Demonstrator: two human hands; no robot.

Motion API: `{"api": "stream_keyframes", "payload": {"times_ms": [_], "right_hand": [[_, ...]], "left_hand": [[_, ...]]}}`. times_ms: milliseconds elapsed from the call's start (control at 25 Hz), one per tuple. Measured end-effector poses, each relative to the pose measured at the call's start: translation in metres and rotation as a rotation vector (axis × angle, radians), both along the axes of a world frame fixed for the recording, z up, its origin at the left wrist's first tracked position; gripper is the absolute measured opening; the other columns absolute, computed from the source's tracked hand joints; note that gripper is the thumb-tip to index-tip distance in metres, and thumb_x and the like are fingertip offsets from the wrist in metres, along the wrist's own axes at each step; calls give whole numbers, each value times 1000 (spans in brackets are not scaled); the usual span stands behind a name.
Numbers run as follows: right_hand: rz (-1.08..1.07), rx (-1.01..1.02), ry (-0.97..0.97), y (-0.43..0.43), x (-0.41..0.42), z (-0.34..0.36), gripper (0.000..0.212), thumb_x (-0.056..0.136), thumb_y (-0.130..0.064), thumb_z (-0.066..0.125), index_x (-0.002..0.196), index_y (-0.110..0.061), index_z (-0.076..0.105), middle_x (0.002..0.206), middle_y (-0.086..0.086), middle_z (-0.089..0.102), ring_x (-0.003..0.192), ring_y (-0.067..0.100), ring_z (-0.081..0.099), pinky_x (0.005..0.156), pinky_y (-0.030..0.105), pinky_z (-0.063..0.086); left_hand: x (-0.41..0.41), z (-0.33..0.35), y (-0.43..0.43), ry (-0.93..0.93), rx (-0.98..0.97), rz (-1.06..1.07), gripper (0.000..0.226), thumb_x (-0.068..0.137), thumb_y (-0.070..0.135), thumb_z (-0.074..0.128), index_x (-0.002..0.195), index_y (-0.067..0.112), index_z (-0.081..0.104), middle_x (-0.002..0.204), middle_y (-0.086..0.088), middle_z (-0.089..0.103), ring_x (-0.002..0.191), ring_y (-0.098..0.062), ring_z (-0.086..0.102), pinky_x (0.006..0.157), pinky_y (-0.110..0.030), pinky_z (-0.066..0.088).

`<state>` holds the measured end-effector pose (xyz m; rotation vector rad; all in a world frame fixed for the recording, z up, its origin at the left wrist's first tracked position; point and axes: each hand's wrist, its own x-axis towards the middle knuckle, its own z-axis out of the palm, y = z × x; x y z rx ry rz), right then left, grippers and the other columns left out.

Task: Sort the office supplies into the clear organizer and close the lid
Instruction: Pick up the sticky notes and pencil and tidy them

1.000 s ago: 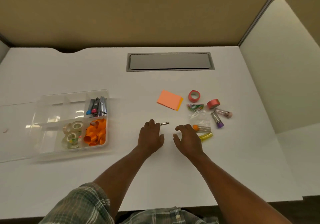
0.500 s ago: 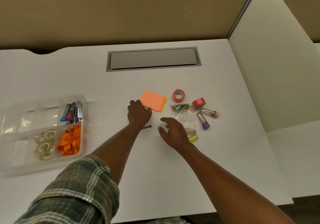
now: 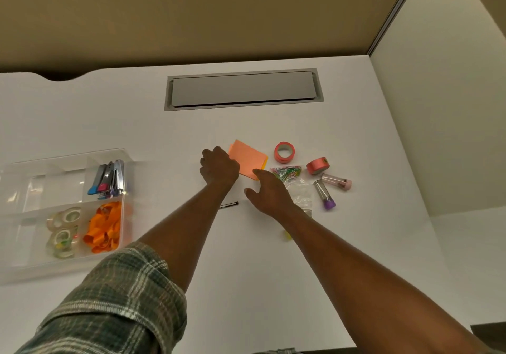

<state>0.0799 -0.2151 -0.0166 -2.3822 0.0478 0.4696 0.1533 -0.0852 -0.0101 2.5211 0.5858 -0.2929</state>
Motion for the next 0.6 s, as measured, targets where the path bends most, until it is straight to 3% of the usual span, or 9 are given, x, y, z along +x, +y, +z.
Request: {"api": "stream_keyframes", "payload": {"times_ms": [160, 280, 360, 440, 520, 600], "right_hand": [[-194, 68, -110, -2, 9, 9, 68, 92, -27, 67, 150, -5, 37, 144, 17, 49, 132, 31, 48, 108, 39, 40], [-345, 139, -218, -8, 22, 21, 78, 90, -27, 70, 154, -9, 29, 152, 14, 42, 138, 28, 42, 109, 41, 41], [-314, 185, -230, -15, 34, 27, 67, 89, -30, 72, 147, -12, 42, 142, 9, 54, 128, 24, 52, 96, 33, 46], [-268, 165, -201, -22, 43, 31, 40, 91, -32, 69, 125, -13, 63, 117, 6, 70, 106, 24, 65, 79, 27, 46], [-301, 127, -209, -29, 44, 30, 23, 92, -28, 65, 105, -10, 69, 99, 5, 73, 90, 25, 67, 74, 31, 48], [-371, 89, -240, -37, 37, 27, 18, 92, -23, 64, 100, -7, 68, 93, 6, 73, 83, 23, 65, 70, 27, 47]], "left_hand": [[-2, 26, 7, -177, -355, -60, 9, 86, 15, 64, 92, 10, 61, 88, 1, 62, 84, -21, 59, 66, -26, 44], [1, 52, 19, -187, -525, -187, 7, 85, 14, 68, 90, 14, 62, 86, 1, 66, 79, -18, 60, 66, -27, 46], [6, 64, 24, -144, -643, -246, 10, 86, 11, 69, 92, 12, 61, 89, -4, 67, 78, -19, 63, 67, -32, 49], [12, 67, 25, -119, -713, -261, 13, 88, 12, 69, 97, 11, 60, 91, -10, 68, 79, -20, 65, 67, -35, 51], [18, 63, 23, -152, -621, -271, 21, 89, 21, 69, 107, 15, 59, 96, -8, 70, 83, -21, 67, 71, -36, 51], [26, 50, 22, -207, -304, -402, 36, 89, 25, 67, 123, 19, 57, 112, -4, 66, 98, -22, 64, 81, -36, 49]]}}
